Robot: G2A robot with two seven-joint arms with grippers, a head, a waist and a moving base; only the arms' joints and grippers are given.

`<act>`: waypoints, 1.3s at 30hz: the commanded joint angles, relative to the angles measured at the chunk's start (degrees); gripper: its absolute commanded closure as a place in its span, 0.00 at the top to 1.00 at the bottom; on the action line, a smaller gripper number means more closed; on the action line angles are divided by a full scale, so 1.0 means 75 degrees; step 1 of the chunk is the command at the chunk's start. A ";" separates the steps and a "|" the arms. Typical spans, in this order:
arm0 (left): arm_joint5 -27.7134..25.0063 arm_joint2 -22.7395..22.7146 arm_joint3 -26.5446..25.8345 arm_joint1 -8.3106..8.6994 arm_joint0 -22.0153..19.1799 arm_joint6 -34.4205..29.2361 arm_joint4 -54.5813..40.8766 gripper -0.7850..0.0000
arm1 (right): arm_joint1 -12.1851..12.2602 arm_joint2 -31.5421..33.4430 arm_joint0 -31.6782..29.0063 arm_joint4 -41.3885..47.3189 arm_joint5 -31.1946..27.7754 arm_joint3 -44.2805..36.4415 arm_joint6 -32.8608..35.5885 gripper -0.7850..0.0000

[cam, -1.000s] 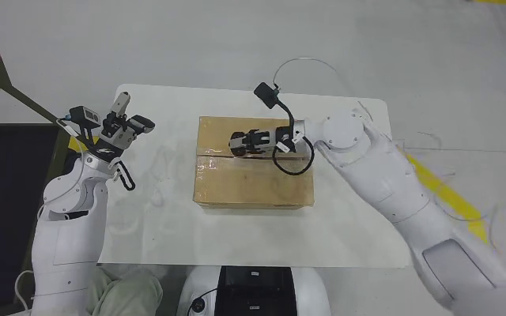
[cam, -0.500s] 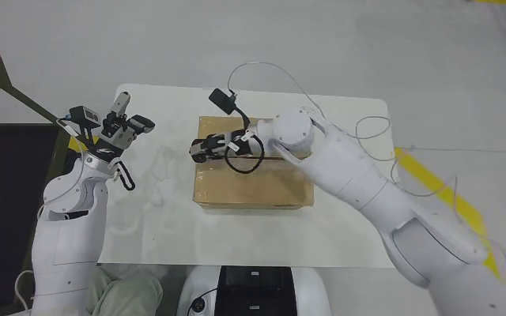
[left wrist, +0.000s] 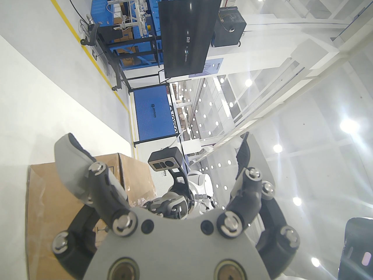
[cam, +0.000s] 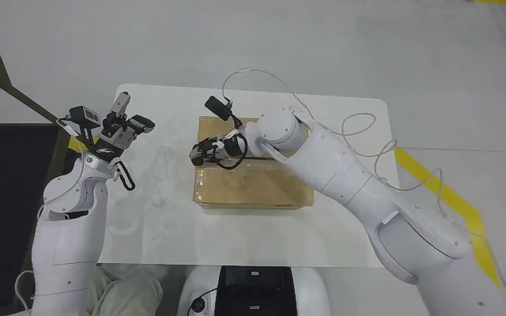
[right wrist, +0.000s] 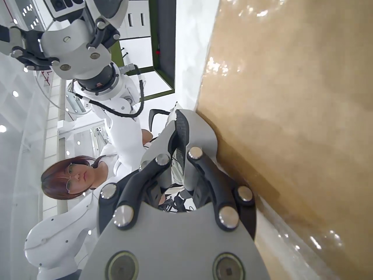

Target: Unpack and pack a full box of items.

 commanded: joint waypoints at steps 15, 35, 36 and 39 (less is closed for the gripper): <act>0.0000 0.0000 0.0000 0.0000 0.0000 0.0000 0.0000 1.00 | 0.0507 0.0908 -0.0643 -0.0921 0.0888 -0.0976 0.0140 0.00; 0.0000 0.0000 0.0000 0.0000 0.0000 0.0000 0.0000 1.00 | 0.1726 0.2720 -0.2350 -0.2838 0.2428 -0.3127 0.1091 0.00; 0.0000 0.0000 0.0000 0.0000 0.0000 0.0000 0.0000 1.00 | 0.1788 0.2837 -0.2459 -0.2944 0.2509 -0.3267 0.1097 0.00; 0.0000 0.0000 0.0000 0.0000 0.0000 0.0000 0.0000 1.00 | 0.1953 0.3165 -0.2754 -0.3202 0.2720 -0.3727 0.1132 0.00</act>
